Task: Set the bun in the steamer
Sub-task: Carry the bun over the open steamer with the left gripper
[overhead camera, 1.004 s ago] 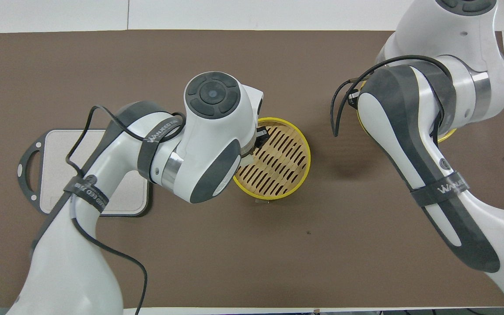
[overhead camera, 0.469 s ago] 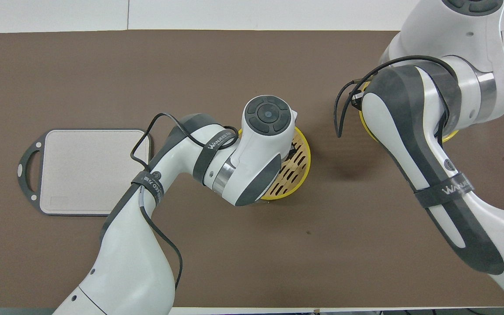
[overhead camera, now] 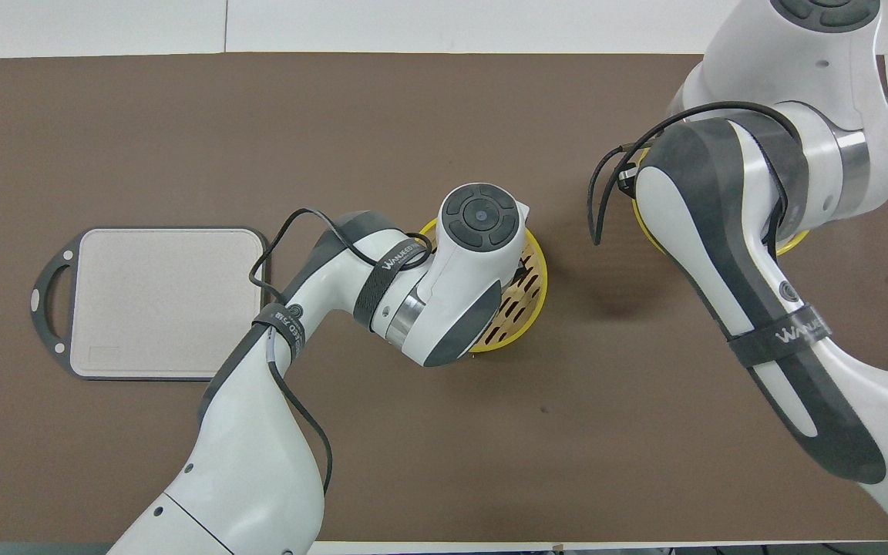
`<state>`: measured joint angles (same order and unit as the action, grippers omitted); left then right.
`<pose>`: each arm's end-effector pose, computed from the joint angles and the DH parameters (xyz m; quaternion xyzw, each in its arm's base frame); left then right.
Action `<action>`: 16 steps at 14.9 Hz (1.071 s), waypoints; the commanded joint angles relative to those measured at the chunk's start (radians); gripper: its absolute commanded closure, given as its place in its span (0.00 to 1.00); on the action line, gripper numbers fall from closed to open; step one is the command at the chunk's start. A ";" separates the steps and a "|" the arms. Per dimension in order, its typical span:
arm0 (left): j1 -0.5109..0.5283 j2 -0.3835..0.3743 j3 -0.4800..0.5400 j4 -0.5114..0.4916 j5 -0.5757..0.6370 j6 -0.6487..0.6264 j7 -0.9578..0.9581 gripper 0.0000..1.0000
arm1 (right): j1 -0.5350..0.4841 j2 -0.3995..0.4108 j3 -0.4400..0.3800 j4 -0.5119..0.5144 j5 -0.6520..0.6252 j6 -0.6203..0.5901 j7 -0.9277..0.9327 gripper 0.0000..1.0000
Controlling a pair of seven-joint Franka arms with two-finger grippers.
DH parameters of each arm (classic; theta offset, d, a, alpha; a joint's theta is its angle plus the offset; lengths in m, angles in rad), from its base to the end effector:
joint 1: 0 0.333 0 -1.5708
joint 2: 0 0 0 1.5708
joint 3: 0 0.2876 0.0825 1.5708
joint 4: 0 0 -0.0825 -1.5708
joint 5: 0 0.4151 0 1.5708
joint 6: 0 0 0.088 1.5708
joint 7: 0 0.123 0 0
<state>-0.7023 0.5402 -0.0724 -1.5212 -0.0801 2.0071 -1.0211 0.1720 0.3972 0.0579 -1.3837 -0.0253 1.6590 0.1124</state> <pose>0.5036 -0.4935 0.2881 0.9876 0.1450 -0.0592 0.0132 0.6667 0.1477 0.4280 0.9964 0.0589 -0.0595 0.0115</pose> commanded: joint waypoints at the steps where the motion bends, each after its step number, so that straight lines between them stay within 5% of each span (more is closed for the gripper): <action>1: -0.011 -0.013 0.016 -0.042 -0.007 0.029 -0.008 0.60 | -0.009 -0.040 0.008 -0.041 0.007 0.010 -0.017 1.00; 5: -0.011 -0.014 0.017 -0.051 -0.007 0.036 -0.008 0.55 | -0.009 -0.046 0.010 -0.054 0.007 0.016 -0.016 1.00; 7: -0.011 -0.014 0.017 -0.048 -0.009 0.041 -0.011 0.00 | -0.009 -0.051 0.010 -0.057 0.007 0.018 -0.016 1.00; 16: 0.033 -0.072 0.031 -0.013 -0.009 -0.010 -0.060 0.00 | -0.006 -0.051 0.008 -0.057 0.007 0.031 -0.005 1.00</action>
<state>-0.6921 0.5253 -0.0519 -1.5195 -0.0801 2.0258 -1.0733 0.1727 0.3878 0.0592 -1.3967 -0.0250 1.6693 0.1123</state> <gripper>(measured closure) 0.000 0.907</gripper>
